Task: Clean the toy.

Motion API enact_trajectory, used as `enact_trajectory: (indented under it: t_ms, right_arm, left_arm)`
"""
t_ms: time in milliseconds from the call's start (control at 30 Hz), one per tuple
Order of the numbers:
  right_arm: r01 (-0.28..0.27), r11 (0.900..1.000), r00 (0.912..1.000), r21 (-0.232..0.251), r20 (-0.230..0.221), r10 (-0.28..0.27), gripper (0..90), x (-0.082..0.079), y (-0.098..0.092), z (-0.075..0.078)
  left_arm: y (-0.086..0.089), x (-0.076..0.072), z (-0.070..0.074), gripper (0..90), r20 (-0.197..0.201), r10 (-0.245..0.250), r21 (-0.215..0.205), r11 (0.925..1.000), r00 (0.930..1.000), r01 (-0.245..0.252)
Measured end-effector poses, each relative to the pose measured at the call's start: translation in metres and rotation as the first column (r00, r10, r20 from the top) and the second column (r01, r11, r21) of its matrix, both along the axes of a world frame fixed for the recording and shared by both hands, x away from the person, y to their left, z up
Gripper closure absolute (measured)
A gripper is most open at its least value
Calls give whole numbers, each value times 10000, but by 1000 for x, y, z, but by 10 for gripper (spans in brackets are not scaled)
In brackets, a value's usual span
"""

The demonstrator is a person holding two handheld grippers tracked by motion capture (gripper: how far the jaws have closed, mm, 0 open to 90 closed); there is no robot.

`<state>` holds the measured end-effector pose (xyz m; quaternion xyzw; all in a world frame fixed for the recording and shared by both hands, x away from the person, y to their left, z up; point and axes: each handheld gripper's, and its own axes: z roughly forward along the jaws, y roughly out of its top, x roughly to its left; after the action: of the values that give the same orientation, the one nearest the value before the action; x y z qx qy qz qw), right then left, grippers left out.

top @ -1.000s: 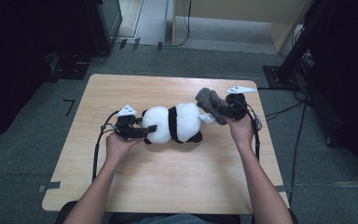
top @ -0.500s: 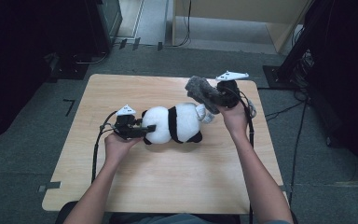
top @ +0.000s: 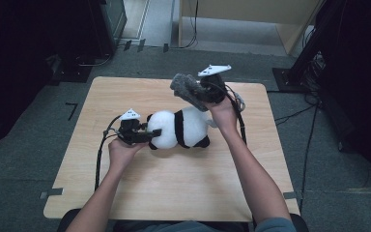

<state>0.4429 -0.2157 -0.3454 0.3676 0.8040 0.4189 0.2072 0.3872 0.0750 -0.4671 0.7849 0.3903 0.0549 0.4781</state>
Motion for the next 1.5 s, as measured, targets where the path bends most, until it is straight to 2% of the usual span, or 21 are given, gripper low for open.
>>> enact_trajectory:
  t_ms: [200, 400, 567, 700, 867, 1000, 1133, 1500]
  right_arm:
    - [-431, 9990, 9990, -106, -126, 430, 744, 8, 30, -6]
    - [-904, 9958, 9951, -172, -415, 896, 743, 13, 63, -21]
    - [-1303, 9900, 9890, -538, -778, 1260, 743, 16, 87, -36]
    - [-1375, 9864, 9860, -896, -1075, 1277, 743, 19, 93, -46]
    - [-1313, 9845, 9841, -1164, -1354, 1153, 740, 24, 88, -51]
    - [-1154, 9824, 9845, -1467, -1480, 935, 738, 27, 77, -52]
    - [-922, 9854, 9841, -1431, -1639, 682, 737, 30, 59, -52]
    - [-76, 9933, 9867, -1151, -1619, -112, 732, 33, 7, -49]
  left_arm:
    - [0, -1, 0, 408, -6, 14, 3, 10000, 10000, -14]
    - [0, -1, 0, 411, -10, 19, 21, 10000, 10000, -19]
    - [0, -2, 0, 412, 14, 50, 19, 10000, 10000, -50]
    - [0, -2, -1, 413, 37, 108, -34, 9999, 9999, -108]
    - [-1, -3, 0, 414, 1, 173, 33, 9998, 9998, -173]
    - [-1, -3, 0, 416, -43, 215, 31, 9998, 9998, -215]
    - [-1, -2, 0, 416, -33, 211, 3, 9998, 9998, -211]
    - [-1, -2, 0, 416, -47, 242, -31, 9997, 9997, -242]
